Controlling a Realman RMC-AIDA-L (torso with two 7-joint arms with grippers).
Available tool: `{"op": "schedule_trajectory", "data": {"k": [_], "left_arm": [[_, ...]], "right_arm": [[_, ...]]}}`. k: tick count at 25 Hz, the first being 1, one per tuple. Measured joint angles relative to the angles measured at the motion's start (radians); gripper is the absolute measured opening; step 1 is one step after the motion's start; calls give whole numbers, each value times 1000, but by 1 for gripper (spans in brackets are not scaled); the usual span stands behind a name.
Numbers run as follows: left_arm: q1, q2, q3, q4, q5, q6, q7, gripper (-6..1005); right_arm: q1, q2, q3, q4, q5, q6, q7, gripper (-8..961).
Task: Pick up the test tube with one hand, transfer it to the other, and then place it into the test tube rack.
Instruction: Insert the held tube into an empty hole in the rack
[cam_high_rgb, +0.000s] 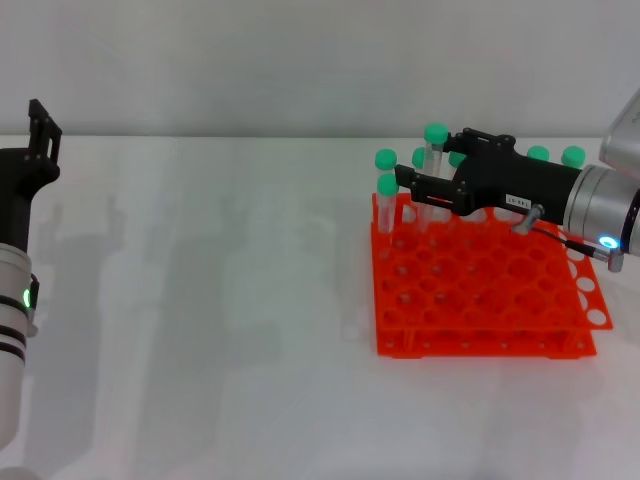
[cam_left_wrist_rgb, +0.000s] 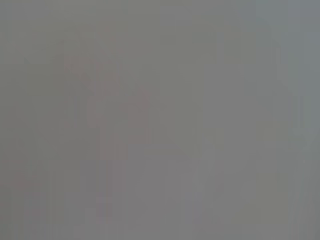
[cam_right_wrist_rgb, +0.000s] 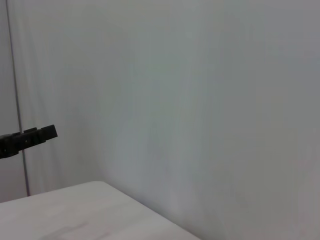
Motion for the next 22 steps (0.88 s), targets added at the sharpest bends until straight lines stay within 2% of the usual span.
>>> {"op": "schedule_trajectory", "data": {"k": [3, 14, 22], "left_arm": [[0, 0, -1, -3, 0, 0, 0, 713], [-1, 0, -10, -6, -2, 0, 0, 713], [-1, 0, -10, -7, -2, 0, 0, 714]], "right_arm": [[-2, 1, -2, 0, -2, -3, 0, 731], [-17, 7, 1, -6, -3, -12, -4, 734], [-63, 18, 2, -52, -7, -13, -42, 736]]}}
